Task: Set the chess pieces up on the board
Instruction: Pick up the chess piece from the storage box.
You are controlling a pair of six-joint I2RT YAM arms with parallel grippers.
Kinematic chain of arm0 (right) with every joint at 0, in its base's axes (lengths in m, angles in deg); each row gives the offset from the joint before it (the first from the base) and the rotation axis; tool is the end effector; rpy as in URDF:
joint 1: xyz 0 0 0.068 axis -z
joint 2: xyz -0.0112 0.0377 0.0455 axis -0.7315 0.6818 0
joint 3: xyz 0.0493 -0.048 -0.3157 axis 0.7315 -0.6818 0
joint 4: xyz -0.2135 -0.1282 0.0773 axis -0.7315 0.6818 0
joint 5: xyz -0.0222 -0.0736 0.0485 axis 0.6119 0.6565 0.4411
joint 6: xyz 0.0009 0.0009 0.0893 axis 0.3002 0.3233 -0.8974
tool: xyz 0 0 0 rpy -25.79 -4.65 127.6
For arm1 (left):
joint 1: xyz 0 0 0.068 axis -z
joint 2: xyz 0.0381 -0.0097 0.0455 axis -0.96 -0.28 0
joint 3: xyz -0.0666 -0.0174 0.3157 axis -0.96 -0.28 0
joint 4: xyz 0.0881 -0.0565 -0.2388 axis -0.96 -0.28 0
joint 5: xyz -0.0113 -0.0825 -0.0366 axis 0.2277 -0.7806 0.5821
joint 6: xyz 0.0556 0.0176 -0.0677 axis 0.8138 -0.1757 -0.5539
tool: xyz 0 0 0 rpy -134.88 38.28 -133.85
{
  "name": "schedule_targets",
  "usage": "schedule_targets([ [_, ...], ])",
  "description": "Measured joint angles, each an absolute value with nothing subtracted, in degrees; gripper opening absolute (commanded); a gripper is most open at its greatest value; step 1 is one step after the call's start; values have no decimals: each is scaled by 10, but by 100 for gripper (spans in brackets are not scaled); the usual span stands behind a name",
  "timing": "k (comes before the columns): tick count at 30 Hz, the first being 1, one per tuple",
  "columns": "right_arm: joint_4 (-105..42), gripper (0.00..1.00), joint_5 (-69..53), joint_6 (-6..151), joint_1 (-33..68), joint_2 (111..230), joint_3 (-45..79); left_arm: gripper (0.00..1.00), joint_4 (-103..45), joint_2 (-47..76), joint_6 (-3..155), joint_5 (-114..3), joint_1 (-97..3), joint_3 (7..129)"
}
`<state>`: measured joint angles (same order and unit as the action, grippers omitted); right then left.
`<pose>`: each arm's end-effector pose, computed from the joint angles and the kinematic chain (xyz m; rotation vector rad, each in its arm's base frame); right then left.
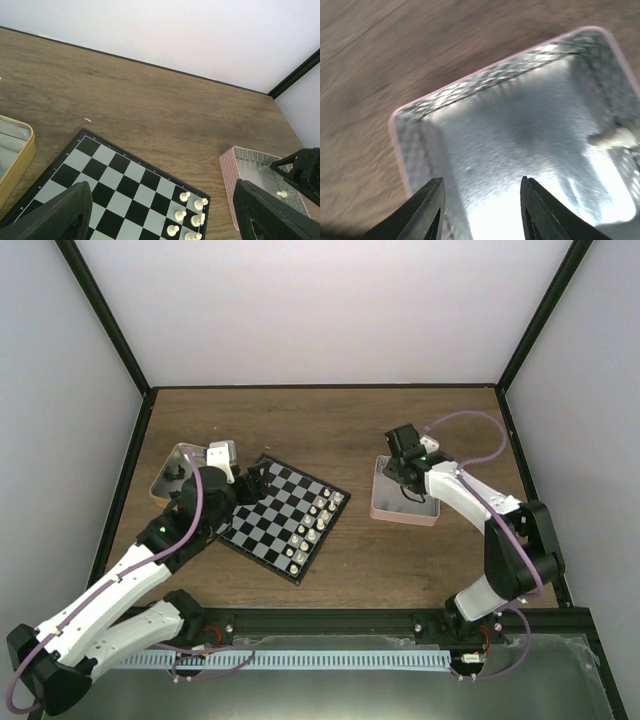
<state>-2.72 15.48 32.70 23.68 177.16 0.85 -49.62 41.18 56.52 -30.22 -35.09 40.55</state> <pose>0.3121 0.1114 0.2402 0.6114 2.4488 0.1421 0.1685 -0.1054 0.3366 -0.0645 1.9767 -0.5152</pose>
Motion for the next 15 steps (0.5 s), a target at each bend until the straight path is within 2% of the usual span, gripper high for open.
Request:
schedule_targets([
  [9, 17, 40, 206, 118, 306, 1840, 9, 79, -496, 413, 567, -302, -351, 406],
  [15, 38, 38, 218, 29, 315, 1866, 9, 79, -496, 415, 571, -302, -352, 406],
])
